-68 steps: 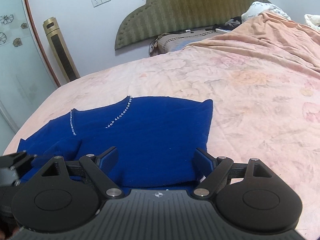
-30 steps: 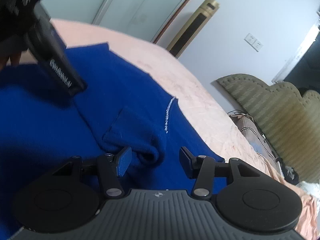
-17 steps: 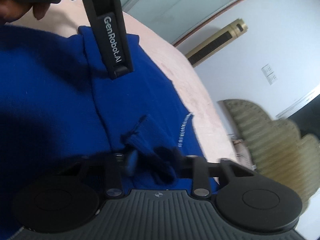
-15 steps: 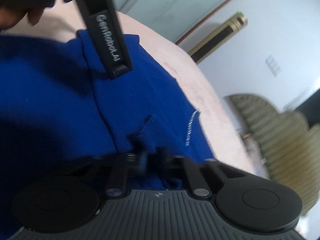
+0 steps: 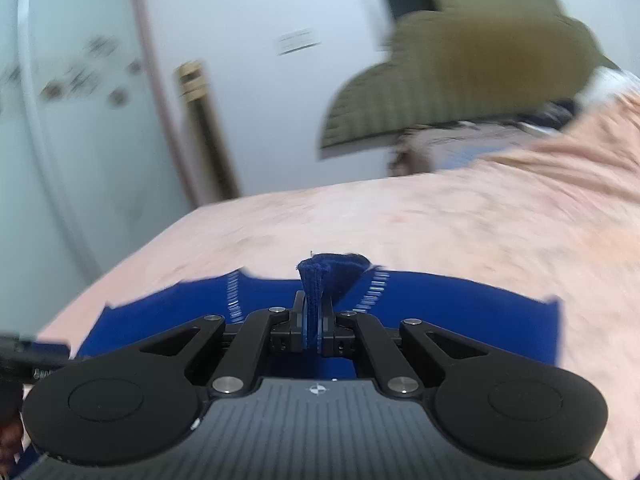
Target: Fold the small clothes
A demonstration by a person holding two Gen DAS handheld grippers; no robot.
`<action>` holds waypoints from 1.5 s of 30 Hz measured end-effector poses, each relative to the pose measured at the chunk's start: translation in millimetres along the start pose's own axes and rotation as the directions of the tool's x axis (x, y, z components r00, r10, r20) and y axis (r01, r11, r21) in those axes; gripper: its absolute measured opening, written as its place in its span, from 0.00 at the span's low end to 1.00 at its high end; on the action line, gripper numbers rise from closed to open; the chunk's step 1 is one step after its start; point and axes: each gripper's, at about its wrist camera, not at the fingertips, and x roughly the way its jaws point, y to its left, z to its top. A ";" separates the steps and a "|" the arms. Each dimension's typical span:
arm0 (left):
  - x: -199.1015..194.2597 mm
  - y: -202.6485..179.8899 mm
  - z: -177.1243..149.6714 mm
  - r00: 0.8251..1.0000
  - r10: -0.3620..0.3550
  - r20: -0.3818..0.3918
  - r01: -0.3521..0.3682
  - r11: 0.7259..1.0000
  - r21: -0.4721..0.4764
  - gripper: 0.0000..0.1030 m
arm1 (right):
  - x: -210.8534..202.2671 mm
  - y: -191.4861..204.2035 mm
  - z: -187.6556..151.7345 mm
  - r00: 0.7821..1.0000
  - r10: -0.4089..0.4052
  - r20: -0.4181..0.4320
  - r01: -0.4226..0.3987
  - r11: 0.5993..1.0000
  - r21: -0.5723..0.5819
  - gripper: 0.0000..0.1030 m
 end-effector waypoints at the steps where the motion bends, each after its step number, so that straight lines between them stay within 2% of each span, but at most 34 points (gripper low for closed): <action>1: -0.1 -3.1 0.1 1.000 -0.004 0.000 0.004 1.000 0.005 0.90 | -2.0 -5.1 -3.2 1.000 -0.025 0.006 0.025 1.000 0.006 0.04; 6: 4.5 -13.9 -1.0 1.000 -0.009 -0.009 0.010 0.999 0.039 0.90 | -14.7 -35.7 -23.9 0.996 -0.088 -0.011 0.089 0.993 0.083 0.04; 11: 12.3 -19.6 -3.9 0.999 -0.010 -0.036 0.012 0.999 0.047 0.90 | -8.4 -57.1 -30.2 0.993 -0.080 -0.089 0.094 0.981 0.171 0.06; 18: 12.9 -20.0 -7.8 0.999 -0.005 -0.045 0.007 0.999 0.051 0.90 | -5.1 -68.6 -35.6 0.987 -0.067 -0.144 0.102 0.962 0.253 0.32; 21: 13.4 -19.9 -8.2 0.999 -0.003 -0.048 0.006 0.999 0.054 0.90 | -2.4 -75.2 -34.6 0.987 -0.056 -0.152 0.102 0.945 0.311 0.29; 22: 13.4 -20.2 -8.6 0.999 -0.003 -0.048 0.006 0.998 0.055 0.90 | -1.6 -77.9 -34.6 0.986 -0.058 -0.154 0.106 0.940 0.325 0.24; 23: 13.4 -20.3 -8.9 0.999 -0.003 -0.049 0.006 0.998 0.056 0.90 | -1.5 -78.9 -34.6 0.986 -0.064 -0.157 0.113 0.937 0.329 0.09; 40: 14.8 -19.2 -10.8 0.998 -0.013 -0.057 0.016 0.998 0.060 0.90 | -13.0 -80.4 -32.5 0.989 -0.123 -0.087 0.144 0.941 0.306 0.08; 45: 13.4 -18.7 -11.4 0.998 -0.010 -0.056 0.013 0.998 0.058 0.90 | -8.8 -74.3 -21.6 0.988 -0.137 -0.064 0.149 0.958 0.244 0.08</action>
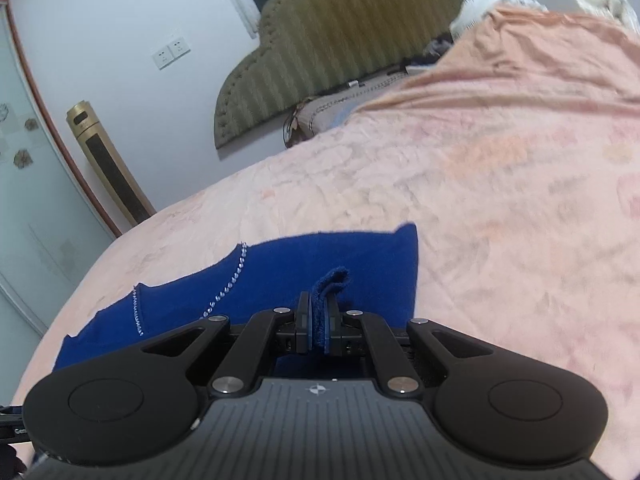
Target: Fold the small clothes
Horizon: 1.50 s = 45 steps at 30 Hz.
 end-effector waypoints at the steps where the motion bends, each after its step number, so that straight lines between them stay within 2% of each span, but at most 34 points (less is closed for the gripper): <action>1: 0.1 0.0 -0.2 1.000 0.000 -0.001 0.000 1.000 0.000 0.90 | 2.0 0.7 1.3 1.000 -0.004 0.001 0.004 1.000 -0.007 0.08; 8: 0.3 0.2 -0.1 1.000 -0.003 -0.004 0.003 1.000 0.001 0.90 | 19.4 -7.4 -4.8 0.994 -0.051 -0.092 0.051 0.999 -0.009 0.09; 9: 0.4 0.2 0.0 1.000 -0.003 -0.004 0.003 1.000 0.001 0.90 | 17.7 -7.2 -5.4 0.994 -0.062 -0.090 0.062 0.998 -0.010 0.13; 10: 0.4 0.2 0.0 1.000 -0.004 -0.004 0.004 1.000 0.001 0.90 | 15.4 -6.0 -6.5 0.993 -0.080 -0.083 0.079 0.997 -0.016 0.21; 12: 0.3 0.1 0.0 1.000 -0.004 -0.003 0.004 1.000 0.001 0.90 | 6.4 0.5 -6.9 0.990 -0.134 -0.033 0.133 0.990 -0.047 0.24; 14: 0.6 0.3 -0.3 1.000 -0.006 -0.004 0.006 1.000 0.000 0.90 | -2.3 11.2 -8.2 0.988 -0.151 0.019 0.152 0.983 -0.102 0.24; 16: 0.4 0.2 -0.9 1.000 -0.008 -0.006 0.008 1.000 -0.003 0.90 | -2.8 23.1 -11.4 0.991 -0.130 0.015 0.131 0.976 -0.175 0.24; 18: -1.2 0.2 -2.0 1.000 -0.015 -0.008 0.015 1.000 -0.007 0.90 | 6.2 28.1 -15.7 0.993 -0.109 -0.046 0.097 0.972 -0.214 0.32; 20: -4.7 0.8 -4.0 1.000 -0.022 -0.009 0.022 1.000 -0.010 0.90 | 19.1 27.6 -20.4 0.983 -0.133 -0.124 0.103 0.970 -0.220 0.33; 23: -11.1 3.9 -8.2 0.999 -0.031 -0.010 0.031 0.999 -0.011 0.90 | 8.6 29.1 -20.0 0.985 -0.139 -0.103 0.115 0.971 -0.208 0.35; 27: -18.5 9.9 -13.6 0.998 -0.058 -0.015 0.058 0.998 -0.034 0.90 | -14.1 39.5 -19.2 0.991 -0.106 -0.076 0.083 0.964 -0.251 0.51; 30: -23.0 12.7 -19.3 0.997 -0.078 -0.025 0.077 0.996 -0.052 0.90 | -22.5 41.2 -22.9 0.989 -0.098 -0.107 0.064 0.957 -0.283 0.55; 34: -30.3 15.9 -28.3 0.996 -0.088 -0.031 0.086 0.995 -0.057 0.90 | -37.6 40.5 -33.1 0.984 -0.094 -0.149 0.051 0.963 -0.266 0.56; 37: -36.6 18.8 -36.8 0.995 -0.091 -0.037 0.088 0.994 -0.057 0.90 | -55.4 43.9 -42.5 0.986 -0.076 -0.148 0.031 0.958 -0.283 0.67; 45: -50.3 29.1 -59.7 0.994 -0.090 -0.054 0.086 0.994 -0.074 0.90 | -90.4 40.0 -58.9 0.985 -0.041 -0.169 -0.008 0.960 -0.280 0.71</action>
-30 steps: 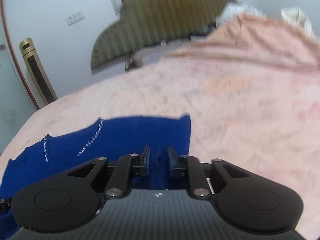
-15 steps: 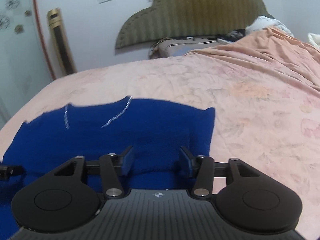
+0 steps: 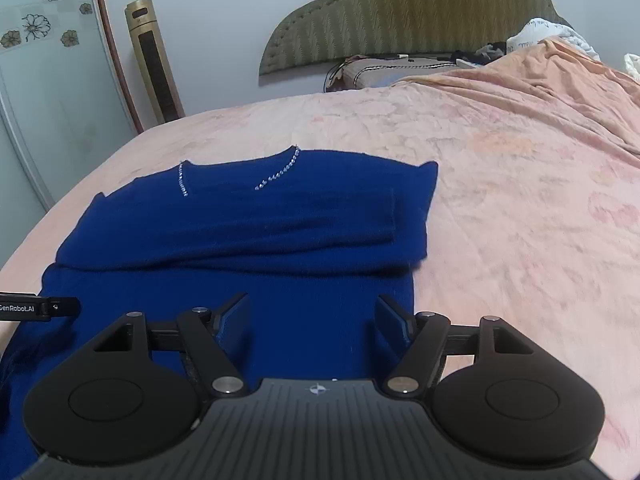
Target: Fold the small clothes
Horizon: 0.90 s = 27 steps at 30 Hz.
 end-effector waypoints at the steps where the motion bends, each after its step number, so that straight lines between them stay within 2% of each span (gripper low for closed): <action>1: -1.6 1.3 -2.8 1.000 0.002 -0.002 -0.002 1.000 -0.002 0.90 | -2.4 0.0 -2.2 1.000 0.004 -0.001 -0.004 1.000 0.001 0.71; 12: -19.6 15.9 -25.8 1.000 0.017 0.003 -0.017 1.000 -0.001 0.90 | -17.8 -6.0 -21.7 0.999 0.018 -0.027 -0.018 1.000 0.021 0.75; 16: -25.5 23.5 -33.7 1.000 -0.001 0.005 0.001 1.000 -0.006 0.90 | -24.0 -7.6 -27.1 0.999 0.031 -0.034 -0.031 0.999 0.015 0.78; 27: -40.4 62.9 -53.0 1.000 -0.020 -0.001 0.020 0.999 -0.026 0.90 | -40.6 -22.4 -47.0 0.997 0.048 -0.058 -0.046 0.999 0.022 0.78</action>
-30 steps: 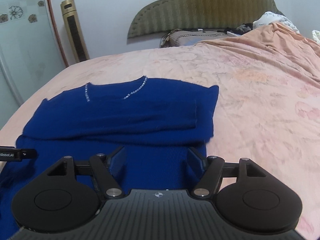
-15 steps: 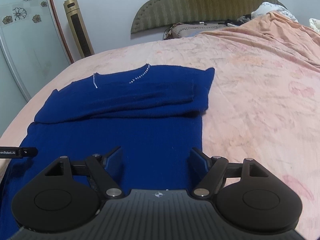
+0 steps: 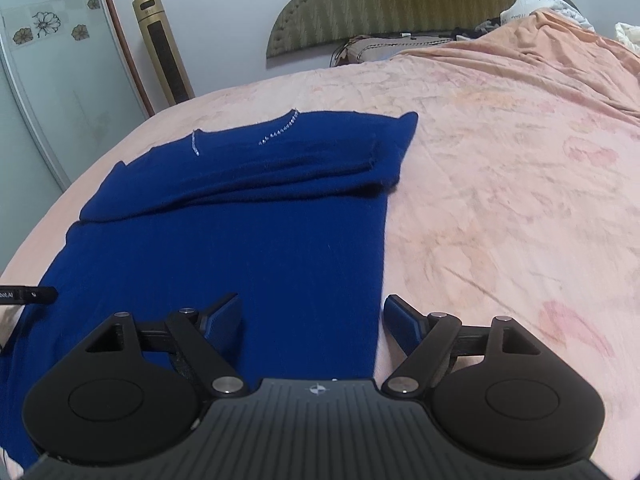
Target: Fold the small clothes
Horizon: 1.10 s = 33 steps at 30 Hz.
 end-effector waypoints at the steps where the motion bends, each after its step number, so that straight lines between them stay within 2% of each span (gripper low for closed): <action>1: -1.2 3.0 -1.8 1.000 -0.010 -0.003 0.010 1.000 -0.003 0.90 | -1.8 -1.1 -1.8 1.000 0.002 -0.003 -0.002 1.000 0.000 0.78; 9: -13.9 17.4 -15.8 0.989 -0.144 -0.018 0.144 0.989 -0.014 0.90 | -15.7 -6.4 -11.7 0.999 0.014 -0.031 -0.015 1.000 -0.016 0.77; 15: -16.3 18.3 -20.0 0.982 -0.190 -0.017 0.190 0.982 -0.010 0.89 | -22.9 -9.4 -19.7 0.999 -0.008 -0.052 0.007 1.000 -0.031 0.74; 18: -18.2 13.8 -22.4 0.971 -0.237 -0.014 0.237 0.972 0.005 0.87 | -26.9 -9.4 -24.1 0.998 0.006 -0.065 -0.008 0.999 -0.032 0.70; 19: -18.6 12.1 -23.0 0.969 -0.246 -0.010 0.246 0.969 0.007 0.84 | -28.0 -9.1 -25.5 0.997 0.017 -0.070 -0.019 0.999 -0.029 0.67; 20: -18.9 9.9 -23.4 0.969 -0.248 -0.006 0.248 0.969 0.012 0.75 | -28.7 -7.9 -26.9 0.997 0.027 -0.076 -0.029 0.999 -0.027 0.60; 21: -18.9 8.4 -23.3 0.971 -0.237 0.000 0.237 0.971 0.017 0.64 | -29.1 -5.8 -28.1 0.996 0.025 -0.080 -0.028 0.999 -0.031 0.55; 22: -18.9 7.5 -23.1 0.975 -0.222 0.006 0.222 0.975 0.019 0.57 | -29.9 -3.3 -29.6 0.996 0.021 -0.082 -0.024 0.999 -0.040 0.51; 23: -18.8 8.2 -22.7 0.976 -0.216 0.010 0.216 0.976 0.016 0.44 | -30.3 -1.4 -29.8 0.996 0.022 -0.085 -0.025 0.999 -0.042 0.42; 24: -18.7 9.9 -22.1 0.976 -0.217 0.011 0.217 0.976 0.008 0.30 | -30.4 -0.1 -30.0 0.996 0.030 -0.089 -0.033 0.999 -0.040 0.30; 25: -18.1 12.4 -21.2 0.974 -0.226 0.008 0.226 0.974 -0.008 0.24 | -30.6 0.5 -30.1 0.995 0.040 -0.091 -0.043 0.998 -0.034 0.24; 26: -17.0 14.2 -20.3 0.972 -0.236 0.002 0.236 0.972 -0.021 0.12 | -30.6 1.0 -29.8 0.995 0.048 -0.090 -0.051 0.998 -0.028 0.15; 27: -15.7 15.2 -19.3 0.970 -0.244 -0.005 0.244 0.969 -0.030 0.09 | -30.8 1.5 -29.6 0.995 0.053 -0.086 -0.055 0.998 -0.026 0.09; 30: -17.0 11.0 -17.1 0.971 -0.241 -0.003 0.241 0.970 -0.014 0.07 | -33.0 5.0 -26.3 0.997 0.058 -0.054 -0.060 0.998 -0.031 0.07; 33: -20.3 8.8 -10.8 0.967 -0.255 0.031 0.255 0.967 -0.010 0.07 | -36.7 6.4 -16.4 0.998 0.068 -0.004 -0.068 0.997 -0.033 0.06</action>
